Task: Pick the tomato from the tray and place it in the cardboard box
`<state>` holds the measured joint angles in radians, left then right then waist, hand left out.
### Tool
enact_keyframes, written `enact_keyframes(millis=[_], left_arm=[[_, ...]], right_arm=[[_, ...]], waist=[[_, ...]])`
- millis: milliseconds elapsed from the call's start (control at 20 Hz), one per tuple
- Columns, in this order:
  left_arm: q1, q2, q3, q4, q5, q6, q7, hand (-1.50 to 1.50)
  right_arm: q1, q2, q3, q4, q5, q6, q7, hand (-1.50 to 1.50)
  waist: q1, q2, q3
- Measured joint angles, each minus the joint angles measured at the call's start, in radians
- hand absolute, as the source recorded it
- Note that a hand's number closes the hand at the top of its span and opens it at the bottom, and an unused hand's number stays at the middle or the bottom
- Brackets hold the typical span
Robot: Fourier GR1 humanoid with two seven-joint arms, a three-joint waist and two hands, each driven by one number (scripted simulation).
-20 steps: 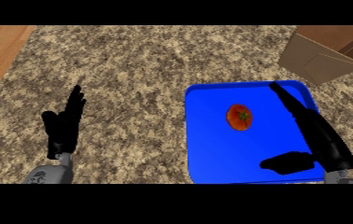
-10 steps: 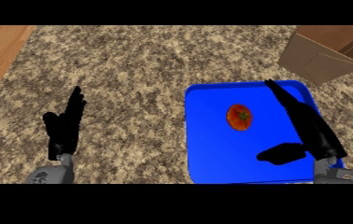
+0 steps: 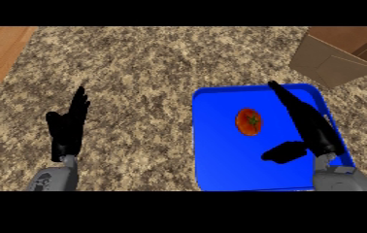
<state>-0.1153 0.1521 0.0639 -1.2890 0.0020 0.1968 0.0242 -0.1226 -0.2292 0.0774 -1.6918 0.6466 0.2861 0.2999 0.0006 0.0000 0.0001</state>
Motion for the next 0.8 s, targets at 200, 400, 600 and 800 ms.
enact_keyframes(millis=[200,400,600,800], left_arm=[[0.012,-0.001,0.005,-0.022,-0.006,-0.009,0.007,0.0],[0.02,-0.005,0.011,-0.022,-0.011,-0.019,0.002,0.0],[0.046,-0.013,0.007,-0.052,-0.024,-0.021,0.004,0.0],[0.034,-0.017,0.017,-0.031,-0.029,-0.023,-0.004,0.0]], right_arm=[[-0.036,0.012,-0.014,0.058,0.019,0.003,-0.021,-1.5],[-0.055,0.033,-0.015,0.121,0.044,-0.021,-0.053,-1.5],[-0.078,0.055,-0.018,0.163,0.062,-0.035,-0.065,-1.5],[-0.122,0.071,-0.027,0.248,0.081,-0.065,-0.1,-1.5]], waist=[[0.001,0.0,0.0],[0.001,0.0,0.0],[0.002,0.0,0.0],[0.002,0.0,0.0]])
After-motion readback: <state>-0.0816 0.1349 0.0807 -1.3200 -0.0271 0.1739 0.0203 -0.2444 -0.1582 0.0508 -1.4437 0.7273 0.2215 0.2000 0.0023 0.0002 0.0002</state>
